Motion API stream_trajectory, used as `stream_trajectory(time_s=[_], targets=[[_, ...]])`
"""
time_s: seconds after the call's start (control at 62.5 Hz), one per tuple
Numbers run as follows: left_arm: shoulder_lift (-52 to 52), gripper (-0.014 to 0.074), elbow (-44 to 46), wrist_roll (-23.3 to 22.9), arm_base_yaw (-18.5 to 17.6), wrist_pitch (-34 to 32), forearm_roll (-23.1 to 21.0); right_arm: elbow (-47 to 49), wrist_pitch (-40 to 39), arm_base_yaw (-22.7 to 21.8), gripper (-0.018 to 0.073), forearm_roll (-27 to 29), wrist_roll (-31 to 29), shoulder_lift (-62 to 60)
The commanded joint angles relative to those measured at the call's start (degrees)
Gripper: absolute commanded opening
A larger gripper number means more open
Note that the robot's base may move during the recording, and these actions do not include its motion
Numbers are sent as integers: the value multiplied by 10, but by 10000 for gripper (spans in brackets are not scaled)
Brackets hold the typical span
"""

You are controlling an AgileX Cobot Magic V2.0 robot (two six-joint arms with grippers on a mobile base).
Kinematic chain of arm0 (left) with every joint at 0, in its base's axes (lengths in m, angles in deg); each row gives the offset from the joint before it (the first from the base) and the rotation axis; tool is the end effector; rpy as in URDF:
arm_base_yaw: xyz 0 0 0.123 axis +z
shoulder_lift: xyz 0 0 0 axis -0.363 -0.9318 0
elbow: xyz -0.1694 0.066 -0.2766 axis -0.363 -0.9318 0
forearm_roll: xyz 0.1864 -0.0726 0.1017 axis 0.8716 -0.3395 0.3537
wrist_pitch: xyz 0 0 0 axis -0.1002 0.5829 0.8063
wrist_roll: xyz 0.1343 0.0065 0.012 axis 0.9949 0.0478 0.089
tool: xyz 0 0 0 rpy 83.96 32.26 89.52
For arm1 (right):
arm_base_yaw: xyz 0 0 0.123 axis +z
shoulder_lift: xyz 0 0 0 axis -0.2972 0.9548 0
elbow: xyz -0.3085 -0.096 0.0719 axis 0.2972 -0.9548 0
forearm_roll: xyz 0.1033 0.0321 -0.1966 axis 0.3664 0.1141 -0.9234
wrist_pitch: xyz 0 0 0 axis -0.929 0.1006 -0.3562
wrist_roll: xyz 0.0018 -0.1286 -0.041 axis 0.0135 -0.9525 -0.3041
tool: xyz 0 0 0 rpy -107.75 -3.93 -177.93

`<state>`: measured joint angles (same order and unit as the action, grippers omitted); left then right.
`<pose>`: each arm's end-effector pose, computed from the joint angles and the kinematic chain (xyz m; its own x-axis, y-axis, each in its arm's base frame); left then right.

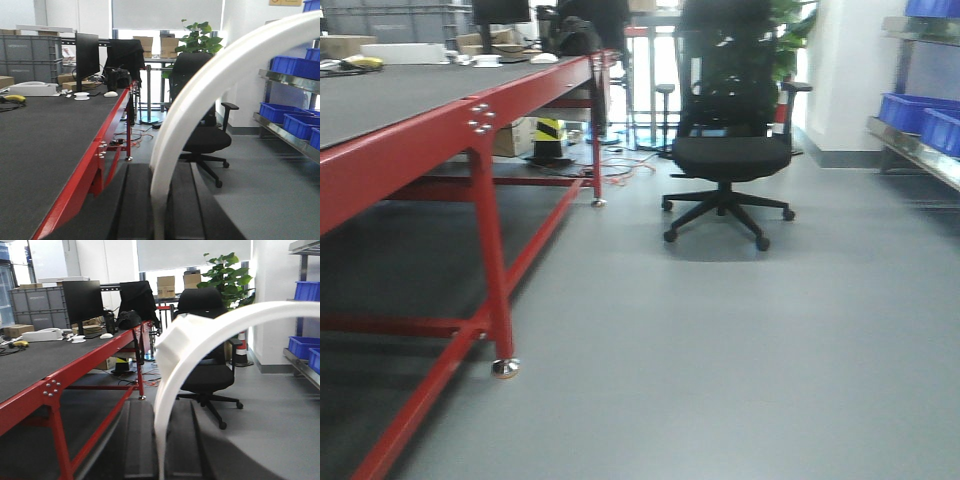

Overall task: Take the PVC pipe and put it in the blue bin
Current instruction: 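Turn the base and drive along the red-framed table, then drive past the black office chair toward the blue bin shelves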

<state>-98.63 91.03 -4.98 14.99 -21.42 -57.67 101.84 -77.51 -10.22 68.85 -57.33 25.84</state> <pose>0.0991 -0.0104 0.4338 0.1127 -0.0049 -0.9936 0.1050 0.9944 0.0070 0.0910 0.0113 0.4006 0.0920 0.1392 -0.9860 -0.1364 0.9826 0.1260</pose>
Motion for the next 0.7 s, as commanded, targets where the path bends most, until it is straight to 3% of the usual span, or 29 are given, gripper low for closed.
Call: stream_trajectory(time_s=[0.0,0.688], targets=[[2,-111,1,-1,-3,-16,0,0,-13,-3,-160,-7,-4,-3],[2,-111,1,-1,-3,-16,0,0,-13,-3,-160,-7,-4,-3]])
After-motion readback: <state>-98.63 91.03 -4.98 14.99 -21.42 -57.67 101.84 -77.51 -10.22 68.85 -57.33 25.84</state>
